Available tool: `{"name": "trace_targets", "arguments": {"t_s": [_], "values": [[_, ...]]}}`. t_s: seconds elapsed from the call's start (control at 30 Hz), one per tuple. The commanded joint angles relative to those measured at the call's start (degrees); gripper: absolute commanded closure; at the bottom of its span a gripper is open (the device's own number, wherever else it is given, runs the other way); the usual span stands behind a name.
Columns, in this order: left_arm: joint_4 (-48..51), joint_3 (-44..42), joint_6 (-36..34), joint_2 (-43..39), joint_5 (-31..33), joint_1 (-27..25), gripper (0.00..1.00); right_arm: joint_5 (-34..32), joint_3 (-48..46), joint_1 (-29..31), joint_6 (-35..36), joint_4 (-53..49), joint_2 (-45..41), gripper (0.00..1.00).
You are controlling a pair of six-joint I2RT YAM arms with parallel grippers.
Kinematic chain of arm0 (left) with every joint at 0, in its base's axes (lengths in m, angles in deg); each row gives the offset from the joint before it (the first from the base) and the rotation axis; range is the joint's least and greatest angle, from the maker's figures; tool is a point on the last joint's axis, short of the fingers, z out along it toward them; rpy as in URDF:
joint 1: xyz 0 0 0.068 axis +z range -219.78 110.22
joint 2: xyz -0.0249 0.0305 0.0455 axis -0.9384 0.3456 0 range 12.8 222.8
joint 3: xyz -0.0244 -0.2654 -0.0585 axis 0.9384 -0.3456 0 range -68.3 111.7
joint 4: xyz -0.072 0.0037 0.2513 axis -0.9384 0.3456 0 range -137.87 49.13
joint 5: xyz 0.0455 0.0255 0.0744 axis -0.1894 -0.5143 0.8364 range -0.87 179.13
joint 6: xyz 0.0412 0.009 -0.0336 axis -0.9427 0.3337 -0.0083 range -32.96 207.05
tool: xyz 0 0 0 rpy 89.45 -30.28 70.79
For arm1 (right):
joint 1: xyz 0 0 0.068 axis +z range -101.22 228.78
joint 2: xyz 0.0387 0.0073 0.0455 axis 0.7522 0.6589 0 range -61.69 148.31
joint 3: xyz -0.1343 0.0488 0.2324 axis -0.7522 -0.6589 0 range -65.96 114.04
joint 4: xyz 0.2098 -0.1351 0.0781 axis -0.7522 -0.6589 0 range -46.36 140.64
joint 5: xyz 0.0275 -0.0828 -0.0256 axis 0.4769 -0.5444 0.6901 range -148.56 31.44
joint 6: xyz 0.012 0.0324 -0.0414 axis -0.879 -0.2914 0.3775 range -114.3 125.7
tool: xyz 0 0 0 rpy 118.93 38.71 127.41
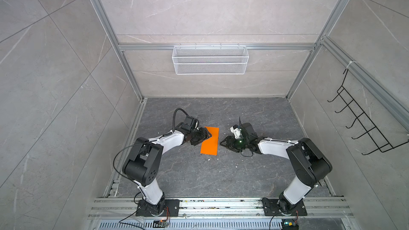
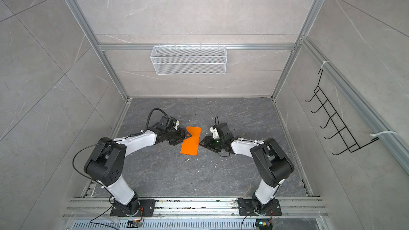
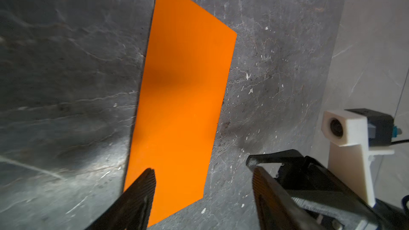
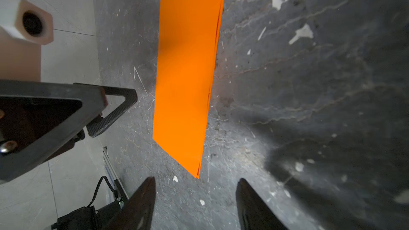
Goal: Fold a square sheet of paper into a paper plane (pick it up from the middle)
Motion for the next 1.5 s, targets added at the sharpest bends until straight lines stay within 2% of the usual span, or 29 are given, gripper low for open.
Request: {"name": "trace_targets", "arguments": {"t_s": [0.0,0.13,0.43,0.63,0.77,0.87,0.97,1.13,1.33,1.47], "values": [[1.06,2.84,-1.01,2.69,-1.69,0.03,0.32,2.19,1.57,0.24,-1.98,-0.58,0.70,0.39],[0.58,1.59,0.93,3.83,-1.76,-0.05,0.33,2.35,2.18,0.32,-2.47,-2.02,1.67,0.39],[-1.11,-1.88,7.86,5.07,-2.86,-1.94,0.45,2.41,0.34,1.98,-6.38,-0.52,1.02,0.41],[-0.56,-4.32,15.87,4.66,-1.71,-4.76,0.46,0.55,-3.04,2.16,-8.26,1.12,-0.79,0.42],[-3.50,-5.29,20.76,2.61,-2.06,-7.06,0.43,-1.54,-4.30,1.93,-7.99,0.19,-3.26,0.42],[-2.85,-2.09,17.91,1.19,-3.48,-6.99,0.42,-2.18,-4.49,1.98,-6.98,-0.98,-4.26,0.42],[2.90,2.52,11.18,0.95,-1.06,-6.59,0.41,-1.32,-4.99,1.98,-7.09,-0.74,-4.30,0.42],[6.24,7.07,4.30,5.44,-2.49,-3.74,0.44,-0.79,-6.48,2.08,-9.00,2.23,-4.05,0.42],[8.54,10.55,1.27,10.60,-3.31,-1.91,0.52,-0.25,-6.51,2.50,-10.57,3.73,-2.99,0.43],[7.81,9.59,3.49,12.12,-3.78,-0.89,0.54,-0.20,-6.20,2.95,-10.89,3.54,-2.60,0.44]]}}
